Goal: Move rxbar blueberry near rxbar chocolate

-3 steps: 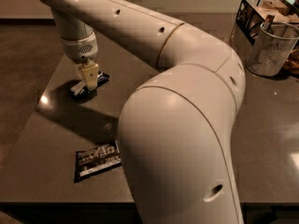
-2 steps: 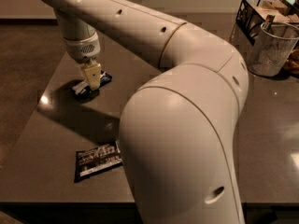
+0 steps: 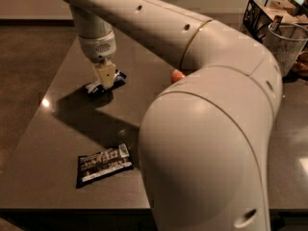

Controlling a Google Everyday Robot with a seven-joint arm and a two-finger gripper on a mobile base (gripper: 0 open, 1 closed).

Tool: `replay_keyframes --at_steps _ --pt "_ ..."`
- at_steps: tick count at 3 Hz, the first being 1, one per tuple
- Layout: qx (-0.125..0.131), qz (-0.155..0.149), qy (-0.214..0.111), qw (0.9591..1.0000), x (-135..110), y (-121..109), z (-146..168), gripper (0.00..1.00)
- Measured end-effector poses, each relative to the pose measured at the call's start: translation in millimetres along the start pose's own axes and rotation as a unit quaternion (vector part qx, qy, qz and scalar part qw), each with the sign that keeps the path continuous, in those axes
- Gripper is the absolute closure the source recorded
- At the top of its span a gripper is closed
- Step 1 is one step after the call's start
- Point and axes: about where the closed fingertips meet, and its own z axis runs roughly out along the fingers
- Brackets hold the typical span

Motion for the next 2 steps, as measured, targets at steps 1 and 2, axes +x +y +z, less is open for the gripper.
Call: replay_keyframes --at_steps 1,2 --pt "0.004 0.042 -0.002 0.9991 29.3 26.3 -14.1 1.0" --pt "0.007 0.086 -0.014 0.9961 57.1 58.1 -27.5 1.0"
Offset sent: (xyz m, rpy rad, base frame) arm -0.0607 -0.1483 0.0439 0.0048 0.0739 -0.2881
